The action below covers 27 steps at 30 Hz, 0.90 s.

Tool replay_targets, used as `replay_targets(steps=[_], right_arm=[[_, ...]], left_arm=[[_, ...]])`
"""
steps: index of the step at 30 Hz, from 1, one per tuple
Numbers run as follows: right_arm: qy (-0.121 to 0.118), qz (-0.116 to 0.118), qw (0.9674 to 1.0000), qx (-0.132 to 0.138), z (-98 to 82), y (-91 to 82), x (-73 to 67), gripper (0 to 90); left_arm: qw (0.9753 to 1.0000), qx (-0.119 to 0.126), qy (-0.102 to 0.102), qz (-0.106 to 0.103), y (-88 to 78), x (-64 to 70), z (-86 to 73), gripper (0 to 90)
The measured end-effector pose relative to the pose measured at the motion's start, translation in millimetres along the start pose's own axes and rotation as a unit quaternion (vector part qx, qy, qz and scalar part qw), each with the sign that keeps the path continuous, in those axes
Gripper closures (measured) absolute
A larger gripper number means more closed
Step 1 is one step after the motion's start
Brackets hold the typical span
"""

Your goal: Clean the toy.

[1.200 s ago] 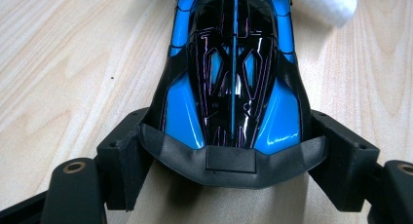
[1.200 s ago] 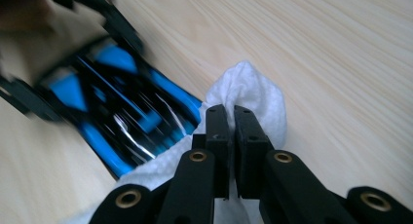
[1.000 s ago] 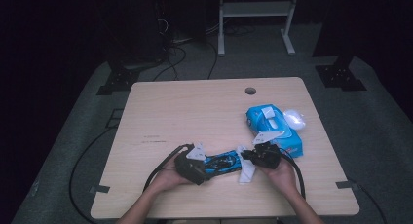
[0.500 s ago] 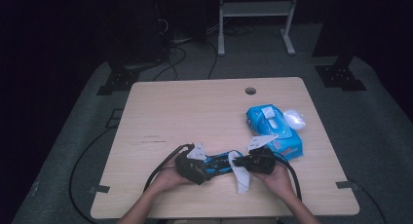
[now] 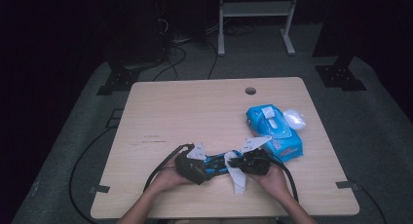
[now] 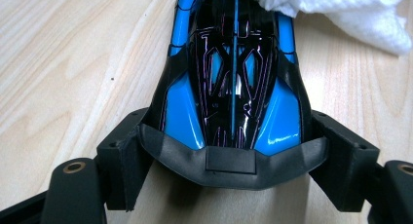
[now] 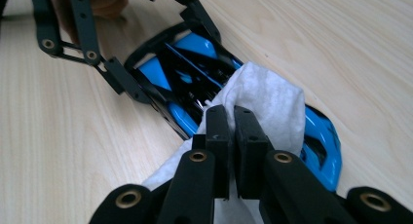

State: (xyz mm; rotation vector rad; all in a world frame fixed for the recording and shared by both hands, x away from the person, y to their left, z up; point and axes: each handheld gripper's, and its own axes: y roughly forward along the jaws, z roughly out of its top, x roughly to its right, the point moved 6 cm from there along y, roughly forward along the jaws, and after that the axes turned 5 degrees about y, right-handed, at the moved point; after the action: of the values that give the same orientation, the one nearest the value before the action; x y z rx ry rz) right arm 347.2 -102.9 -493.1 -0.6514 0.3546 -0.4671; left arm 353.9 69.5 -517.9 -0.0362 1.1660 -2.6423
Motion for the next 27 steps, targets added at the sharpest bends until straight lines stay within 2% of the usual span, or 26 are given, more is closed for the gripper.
replay_targets(steps=[2, 3, 5, 7, 9, 10, 14, 16, 17, 18, 19, 21, 27], right_arm=[[0.006, -0.006, 1.0, -0.004, -1.1, -2.2, 4.3, 85.8], [0.003, -0.029, 0.9996, -0.008, -3.5, -5.6, 11.3, 85.8], [0.007, -0.038, 0.9992, -0.009, -4.5, -7.3, 15.5, 85.8], [0.02, -0.039, 0.999, -0.005, -4.2, -7.3, 19.3, 85.8], [0.014, -0.045, 0.9989, 0.0, -0.3, -4.8, 18.4, 85.8], [0.012, -0.041, 0.999, 0.01, 6.5, 0.0, 16.5, 85.7], [0.004, -0.041, 0.9991, 0.009, 11.6, 5.0, 18.2, 85.7], [-0.003, -0.068, 0.9977, -0.004, 8.9, 3.5, 26.8, 85.8], [0.002, -0.075, 0.9971, -0.009, 6.4, 2.5, 32.6, 85.8], [0.021, -0.061, 0.9979, -0.003, 5.3, 1.5, 36.3, 85.8], [0.033, -0.056, 0.9979, 0.0, 5.1, 1.2, 37.9, 85.8], [0.014, -0.069, 0.9975, 0.002, 7.8, 3.8, 34.5, 85.8], [-0.003, -0.052, 0.9987, 0.005, 25.5, 20.9, 24.5, 85.6]], left_arm=[[1.0, 0.0, 0.002, 0.001, 0.6, 0.1, 0.8, 24.2], [1.0, 0.001, 0.001, 0.001, 1.2, 0.3, 1.3, 24.2], [1.0, 0.002, 0.001, 0.0, 2.2, 0.3, 2.1, 24.2], [1.0, 0.003, 0.001, 0.0, 2.7, 0.3, 2.6, 24.1], [1.0, 0.004, 0.0, 0.0, 2.7, 0.4, 2.6, 24.2], [1.0, 0.003, 0.0, 0.0, 2.7, 0.5, 2.7, 24.2], [1.0, 0.002, -0.001, 0.0, 1.8, 0.6, 1.8, 24.2], [1.0, 0.003, -0.001, 0.0, 2.2, 0.7, 2.2, 24.2], [1.0, 0.003, 0.0, -0.001, 2.5, 0.4, 2.3, 24.2], [1.0, 0.004, 0.001, -0.001, 3.2, 0.2, 2.8, 24.2], [1.0, 0.005, -0.001, -0.001, 3.5, 0.3, 3.1, 24.2], [1.0, 0.005, -0.001, -0.003, 3.2, 0.0, 2.6, 24.2], [1.0, 0.003, -0.001, -0.002, 2.7, -0.1, 2.3, 24.2]])
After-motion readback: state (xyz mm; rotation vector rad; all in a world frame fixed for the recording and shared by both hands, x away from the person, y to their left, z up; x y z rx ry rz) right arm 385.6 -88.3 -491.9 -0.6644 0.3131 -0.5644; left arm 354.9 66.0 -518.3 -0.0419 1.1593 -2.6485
